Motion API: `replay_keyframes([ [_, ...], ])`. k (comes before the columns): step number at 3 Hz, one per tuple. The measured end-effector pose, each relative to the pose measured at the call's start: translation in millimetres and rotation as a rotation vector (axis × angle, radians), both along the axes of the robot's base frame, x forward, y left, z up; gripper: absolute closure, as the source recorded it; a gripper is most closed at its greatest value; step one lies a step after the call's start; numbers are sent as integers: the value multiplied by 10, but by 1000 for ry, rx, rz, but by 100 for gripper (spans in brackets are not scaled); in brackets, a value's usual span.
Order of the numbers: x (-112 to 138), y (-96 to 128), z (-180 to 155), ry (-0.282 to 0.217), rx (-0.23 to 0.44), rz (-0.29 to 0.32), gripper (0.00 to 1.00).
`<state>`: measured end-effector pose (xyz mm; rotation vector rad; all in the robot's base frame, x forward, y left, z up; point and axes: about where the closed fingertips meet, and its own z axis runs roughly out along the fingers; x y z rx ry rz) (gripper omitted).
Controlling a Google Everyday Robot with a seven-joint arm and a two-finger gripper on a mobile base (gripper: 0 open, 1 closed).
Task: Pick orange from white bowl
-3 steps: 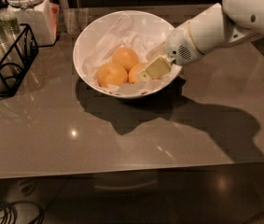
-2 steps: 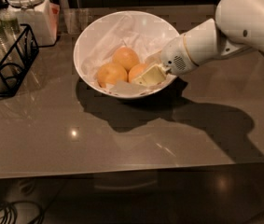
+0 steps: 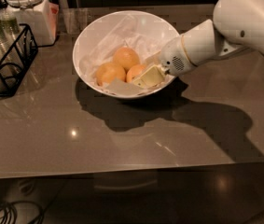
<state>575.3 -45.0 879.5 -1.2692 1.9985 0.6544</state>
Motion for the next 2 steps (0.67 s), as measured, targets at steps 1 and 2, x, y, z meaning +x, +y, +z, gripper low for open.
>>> replay_keyframes([
  [1,17,51,-79,14,-2,-2,23],
  [2,10,76,-120,23,-11,-1,28],
])
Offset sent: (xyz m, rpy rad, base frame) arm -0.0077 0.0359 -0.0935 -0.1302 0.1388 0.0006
